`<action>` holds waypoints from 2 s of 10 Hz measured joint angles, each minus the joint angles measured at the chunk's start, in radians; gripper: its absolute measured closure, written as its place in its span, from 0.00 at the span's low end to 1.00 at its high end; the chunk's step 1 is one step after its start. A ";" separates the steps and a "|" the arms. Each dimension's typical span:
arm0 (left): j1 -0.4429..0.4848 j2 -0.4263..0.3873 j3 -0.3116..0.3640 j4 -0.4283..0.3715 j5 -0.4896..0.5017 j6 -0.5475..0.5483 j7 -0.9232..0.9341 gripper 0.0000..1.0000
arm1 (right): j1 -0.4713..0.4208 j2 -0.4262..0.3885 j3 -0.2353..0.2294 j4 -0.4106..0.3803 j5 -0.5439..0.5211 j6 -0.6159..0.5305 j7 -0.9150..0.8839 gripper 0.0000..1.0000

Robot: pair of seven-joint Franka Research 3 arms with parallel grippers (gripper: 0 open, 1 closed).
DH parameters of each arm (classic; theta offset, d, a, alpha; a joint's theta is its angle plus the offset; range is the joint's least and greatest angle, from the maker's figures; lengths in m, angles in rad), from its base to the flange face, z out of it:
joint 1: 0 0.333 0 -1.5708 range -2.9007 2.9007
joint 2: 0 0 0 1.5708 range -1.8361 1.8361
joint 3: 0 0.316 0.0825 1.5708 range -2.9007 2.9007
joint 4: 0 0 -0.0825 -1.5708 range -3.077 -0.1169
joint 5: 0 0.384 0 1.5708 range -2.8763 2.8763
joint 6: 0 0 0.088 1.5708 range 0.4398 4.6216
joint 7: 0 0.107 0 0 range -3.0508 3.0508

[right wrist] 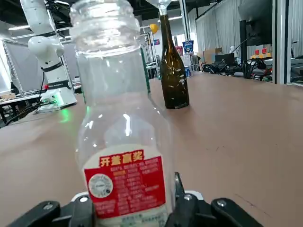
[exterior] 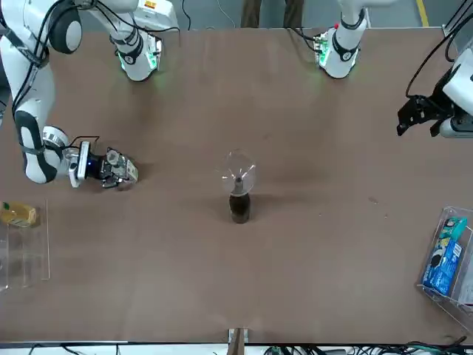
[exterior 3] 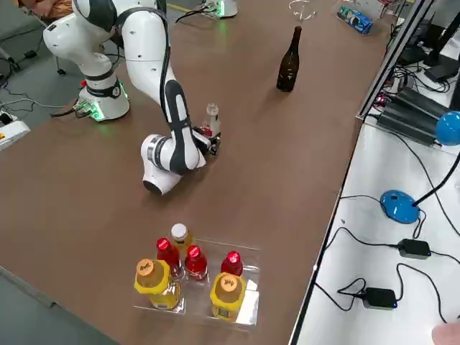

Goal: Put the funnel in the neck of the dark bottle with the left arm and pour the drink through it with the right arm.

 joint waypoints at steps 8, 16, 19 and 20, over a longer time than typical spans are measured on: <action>0.001 0.021 0.001 0.024 0.000 0.001 0.000 0.03 | 0.004 0.000 -0.046 0.005 0.000 -0.015 -0.001 0.00; 0.004 0.036 0.004 0.029 0.000 0.001 0.000 0.03 | 0.073 -0.016 -0.219 0.021 -0.064 -0.027 0.038 0.00; 0.004 0.036 0.005 0.030 0.000 0.001 0.000 0.03 | 0.090 -0.123 -0.263 0.052 -0.175 0.001 0.229 0.00; 0.006 0.036 0.005 0.030 0.000 0.001 0.001 0.03 | 0.095 -0.180 -0.267 0.058 -0.223 0.033 0.324 0.00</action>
